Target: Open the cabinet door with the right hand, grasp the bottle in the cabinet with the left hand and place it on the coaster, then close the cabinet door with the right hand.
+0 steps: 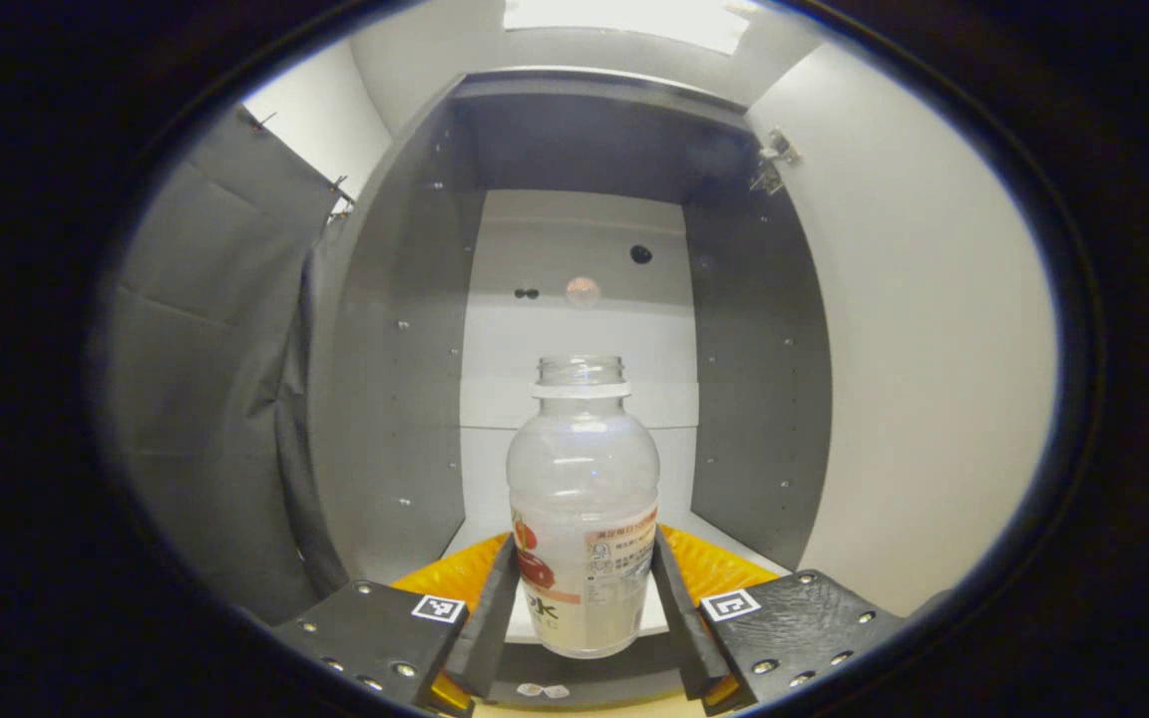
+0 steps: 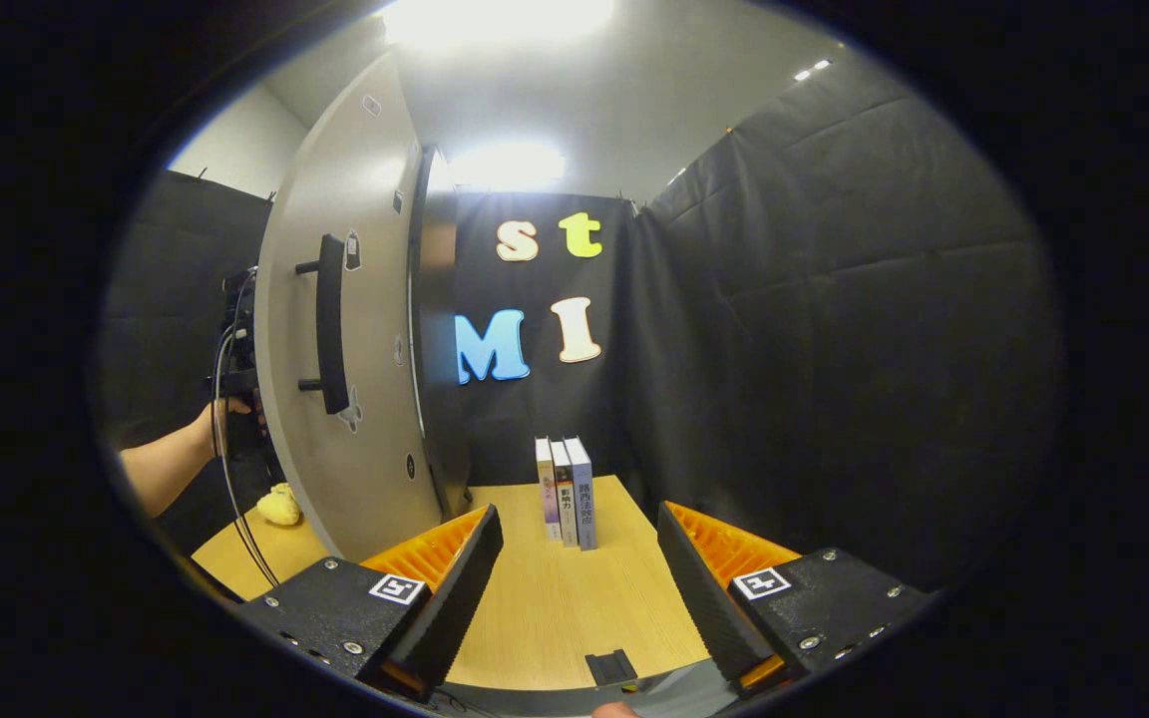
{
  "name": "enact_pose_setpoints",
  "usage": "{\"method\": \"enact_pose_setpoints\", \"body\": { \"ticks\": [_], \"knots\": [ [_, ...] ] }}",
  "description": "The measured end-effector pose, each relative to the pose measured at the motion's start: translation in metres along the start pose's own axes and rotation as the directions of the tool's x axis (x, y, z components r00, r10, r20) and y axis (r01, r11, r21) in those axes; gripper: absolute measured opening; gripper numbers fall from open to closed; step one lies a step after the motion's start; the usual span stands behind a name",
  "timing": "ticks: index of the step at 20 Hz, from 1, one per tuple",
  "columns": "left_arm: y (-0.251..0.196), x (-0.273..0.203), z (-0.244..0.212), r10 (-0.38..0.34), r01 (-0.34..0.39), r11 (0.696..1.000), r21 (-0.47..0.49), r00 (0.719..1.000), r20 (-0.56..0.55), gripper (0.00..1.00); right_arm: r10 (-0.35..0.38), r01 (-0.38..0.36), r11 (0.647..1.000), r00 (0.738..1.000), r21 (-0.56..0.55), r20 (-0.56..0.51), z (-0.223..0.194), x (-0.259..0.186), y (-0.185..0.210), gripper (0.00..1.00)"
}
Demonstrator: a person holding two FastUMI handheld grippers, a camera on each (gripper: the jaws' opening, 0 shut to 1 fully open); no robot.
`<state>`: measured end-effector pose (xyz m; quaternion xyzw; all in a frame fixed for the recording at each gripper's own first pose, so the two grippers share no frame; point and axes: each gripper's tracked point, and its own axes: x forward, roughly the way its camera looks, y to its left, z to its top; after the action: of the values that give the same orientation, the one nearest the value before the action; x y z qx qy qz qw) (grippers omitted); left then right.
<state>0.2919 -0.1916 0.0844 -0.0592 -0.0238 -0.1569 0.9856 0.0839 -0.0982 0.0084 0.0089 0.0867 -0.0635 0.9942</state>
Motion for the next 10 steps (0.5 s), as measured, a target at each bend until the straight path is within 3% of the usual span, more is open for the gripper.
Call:
{"method": "enact_pose_setpoints", "body": {
  "ticks": [1, 2, 8, 10],
  "knots": [
    [0.002, -0.01, 0.002, 0.002, -0.002, 1.0, -0.003, 1.0, 0.008, 0.64, 0.012, -0.012, 1.0, 1.0, 0.0, 0.001, 0.0, 0.0, 0.002, 0.96],
    [0.004, -0.02, 0.003, 0.005, -0.005, 1.0, -0.005, 1.0, 0.014, 0.77, 0.023, -0.023, 1.0, 1.0, 0.001, 0.003, 0.0, 0.001, 0.005, 0.96],
    [0.01, -0.079, 0.005, 0.028, -0.028, 1.0, -0.003, 0.999, 0.036, 0.77, 0.068, -0.068, 0.998, 0.998, 0.016, 0.011, -0.001, 0.007, 0.013, 0.96],
    [0.011, -0.099, 0.0, 0.031, -0.031, 1.0, -0.006, 0.999, 0.036, 0.64, 0.084, -0.084, 0.996, 0.996, 0.022, 0.011, -0.002, 0.009, 0.015, 0.96]
  ]
}}
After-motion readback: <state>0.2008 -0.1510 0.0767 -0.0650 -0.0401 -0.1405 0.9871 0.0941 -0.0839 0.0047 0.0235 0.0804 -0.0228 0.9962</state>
